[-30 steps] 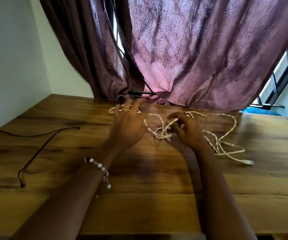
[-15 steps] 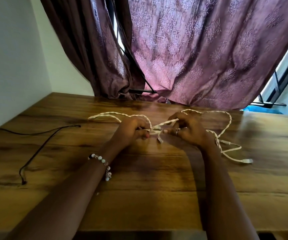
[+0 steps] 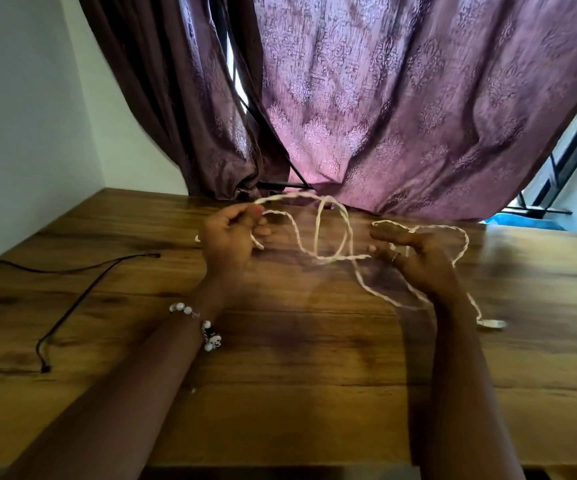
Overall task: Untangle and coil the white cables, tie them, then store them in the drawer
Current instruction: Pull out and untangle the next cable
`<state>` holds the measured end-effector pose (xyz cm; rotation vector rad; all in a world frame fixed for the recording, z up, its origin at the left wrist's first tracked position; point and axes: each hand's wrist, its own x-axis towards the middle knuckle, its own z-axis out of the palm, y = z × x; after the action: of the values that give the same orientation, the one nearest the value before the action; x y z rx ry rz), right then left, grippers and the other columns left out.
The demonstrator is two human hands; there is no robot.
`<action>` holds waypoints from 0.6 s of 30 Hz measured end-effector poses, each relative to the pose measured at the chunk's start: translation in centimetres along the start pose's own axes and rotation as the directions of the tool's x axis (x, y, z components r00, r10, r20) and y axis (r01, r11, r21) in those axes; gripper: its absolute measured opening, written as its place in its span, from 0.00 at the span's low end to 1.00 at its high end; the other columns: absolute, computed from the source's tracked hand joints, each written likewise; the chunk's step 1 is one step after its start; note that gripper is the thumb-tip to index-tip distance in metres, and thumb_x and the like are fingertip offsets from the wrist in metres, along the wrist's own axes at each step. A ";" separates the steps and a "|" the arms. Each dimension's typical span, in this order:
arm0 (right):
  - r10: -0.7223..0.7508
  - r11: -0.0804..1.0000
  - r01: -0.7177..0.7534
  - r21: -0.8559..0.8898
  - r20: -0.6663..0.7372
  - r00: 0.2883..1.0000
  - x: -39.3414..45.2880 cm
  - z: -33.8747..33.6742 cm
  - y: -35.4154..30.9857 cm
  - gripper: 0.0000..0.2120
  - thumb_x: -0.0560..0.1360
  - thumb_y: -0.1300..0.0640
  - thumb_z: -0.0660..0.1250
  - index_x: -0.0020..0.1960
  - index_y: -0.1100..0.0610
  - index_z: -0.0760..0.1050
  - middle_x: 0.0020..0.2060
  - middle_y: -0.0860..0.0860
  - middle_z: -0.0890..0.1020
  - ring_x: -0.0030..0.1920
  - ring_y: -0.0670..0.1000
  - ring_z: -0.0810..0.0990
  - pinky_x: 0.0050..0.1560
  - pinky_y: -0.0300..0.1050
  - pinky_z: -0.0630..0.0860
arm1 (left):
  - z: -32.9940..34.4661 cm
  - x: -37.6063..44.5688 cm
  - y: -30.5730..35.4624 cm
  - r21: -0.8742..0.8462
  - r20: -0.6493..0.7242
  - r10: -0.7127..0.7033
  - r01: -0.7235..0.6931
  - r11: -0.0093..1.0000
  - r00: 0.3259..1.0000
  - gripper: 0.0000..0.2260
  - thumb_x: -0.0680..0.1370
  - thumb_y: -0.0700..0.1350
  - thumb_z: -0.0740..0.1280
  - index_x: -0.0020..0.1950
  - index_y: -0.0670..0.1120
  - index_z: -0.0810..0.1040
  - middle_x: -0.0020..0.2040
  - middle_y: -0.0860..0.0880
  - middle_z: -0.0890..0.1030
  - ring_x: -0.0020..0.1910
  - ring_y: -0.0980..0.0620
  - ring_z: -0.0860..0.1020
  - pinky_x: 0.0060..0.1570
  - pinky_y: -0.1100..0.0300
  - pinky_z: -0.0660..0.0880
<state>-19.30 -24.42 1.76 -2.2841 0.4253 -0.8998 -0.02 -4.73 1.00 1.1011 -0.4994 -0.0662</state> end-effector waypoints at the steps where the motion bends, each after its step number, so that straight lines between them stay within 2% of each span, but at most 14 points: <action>1: 0.046 0.997 -0.045 -0.070 0.021 0.999 0.0 -0.3 0.4 0.18 0.68 0.51 0.74 0.57 0.54 0.81 0.59 0.51 0.80 0.62 0.44 0.76 0.66 0.43 0.69 | -0.4 0.4 0.2 -0.069 -0.019 -0.040 0.039 0.997 0.999 0.02 0.76 0.37 0.68 0.46 0.40 0.80 0.31 0.49 0.81 0.27 0.54 0.79 0.28 0.59 0.78; 3: 0.124 0.979 -0.121 -0.163 0.011 0.992 -0.1 -0.4 1.0 0.20 0.68 0.53 0.75 0.58 0.58 0.80 0.59 0.53 0.80 0.60 0.45 0.76 0.62 0.37 0.67 | -1.0 0.8 0.3 -0.126 0.000 -0.105 0.104 0.986 0.994 0.03 0.77 0.37 0.67 0.46 0.39 0.80 0.32 0.48 0.81 0.28 0.52 0.80 0.30 0.55 0.80; 5: 0.131 0.956 -0.142 -0.257 -0.058 0.990 0.0 -0.4 1.3 0.19 0.69 0.55 0.75 0.59 0.60 0.80 0.56 0.56 0.82 0.57 0.51 0.78 0.50 0.30 0.63 | -1.0 0.8 0.5 -0.171 0.012 -0.167 0.167 0.971 0.986 0.03 0.78 0.38 0.66 0.46 0.39 0.79 0.32 0.47 0.81 0.29 0.52 0.80 0.33 0.53 0.81; 7: 0.147 0.919 -0.183 -0.349 -0.128 0.981 0.2 -0.4 1.5 0.19 0.71 0.56 0.74 0.58 0.62 0.80 0.52 0.60 0.83 0.54 0.56 0.80 0.41 0.29 0.61 | -0.8 1.0 0.7 -0.230 0.000 -0.233 0.227 0.946 0.972 0.04 0.78 0.39 0.66 0.48 0.39 0.79 0.35 0.45 0.80 0.29 0.52 0.80 0.38 0.49 0.81; 8: 0.161 0.900 -0.205 -0.383 -0.144 0.976 0.3 -0.3 1.7 0.18 0.71 0.55 0.74 0.58 0.62 0.80 0.51 0.61 0.83 0.53 0.56 0.81 0.41 0.30 0.62 | -0.8 1.0 0.8 -0.250 0.000 -0.257 0.249 0.936 0.966 0.04 0.78 0.40 0.65 0.48 0.40 0.79 0.36 0.45 0.80 0.30 0.52 0.80 0.40 0.48 0.81; 10: 0.208 0.853 -0.270 -0.447 -0.183 0.961 0.6 0.2 2.3 0.19 0.71 0.47 0.73 0.58 0.55 0.80 0.49 0.58 0.84 0.51 0.57 0.81 0.48 0.36 0.68 | -1.0 1.2 0.9 -0.253 0.006 -0.272 0.264 0.931 0.962 0.05 0.79 0.41 0.64 0.47 0.41 0.79 0.37 0.45 0.79 0.30 0.52 0.80 0.43 0.48 0.81; 12: 0.228 0.811 -0.310 -0.496 -0.221 0.948 0.8 1.1 2.5 0.20 0.69 0.39 0.70 0.57 0.48 0.80 0.47 0.56 0.84 0.50 0.59 0.81 0.55 0.50 0.74 | -1.2 1.1 0.7 -0.221 0.027 -0.258 0.258 0.941 0.966 0.06 0.79 0.41 0.64 0.48 0.40 0.79 0.35 0.46 0.79 0.29 0.53 0.79 0.45 0.46 0.80; 13: 0.222 0.800 -0.321 -0.508 -0.246 0.943 1.0 1.6 2.2 0.21 0.68 0.37 0.70 0.56 0.47 0.80 0.45 0.56 0.84 0.48 0.60 0.81 0.55 0.56 0.75 | -1.2 1.0 0.6 -0.200 0.045 -0.246 0.250 0.947 0.968 0.06 0.79 0.40 0.64 0.49 0.40 0.79 0.34 0.46 0.79 0.29 0.53 0.79 0.46 0.45 0.79; 15: 0.127 0.788 -0.291 -0.543 -0.318 0.939 1.3 2.6 0.9 0.18 0.69 0.40 0.71 0.53 0.50 0.81 0.43 0.57 0.84 0.46 0.61 0.81 0.53 0.59 0.75 | -1.0 0.7 0.3 -0.163 0.074 -0.227 0.236 0.958 0.971 0.06 0.79 0.40 0.64 0.48 0.40 0.80 0.32 0.46 0.79 0.29 0.52 0.78 0.47 0.44 0.79; 18: -0.226 0.775 -0.035 -0.632 -0.329 0.917 1.6 4.2 -1.3 0.09 0.70 0.56 0.72 0.48 0.59 0.82 0.42 0.60 0.82 0.46 0.64 0.79 0.50 0.58 0.75 | -0.7 0.4 0.3 -0.101 0.128 -0.193 0.206 0.973 0.973 0.05 0.79 0.39 0.64 0.48 0.41 0.80 0.32 0.47 0.80 0.28 0.52 0.78 0.42 0.46 0.80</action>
<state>-15.19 -22.37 1.10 -2.7376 0.9065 -1.4525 0.61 -4.09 1.19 1.0361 -0.4825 -0.3343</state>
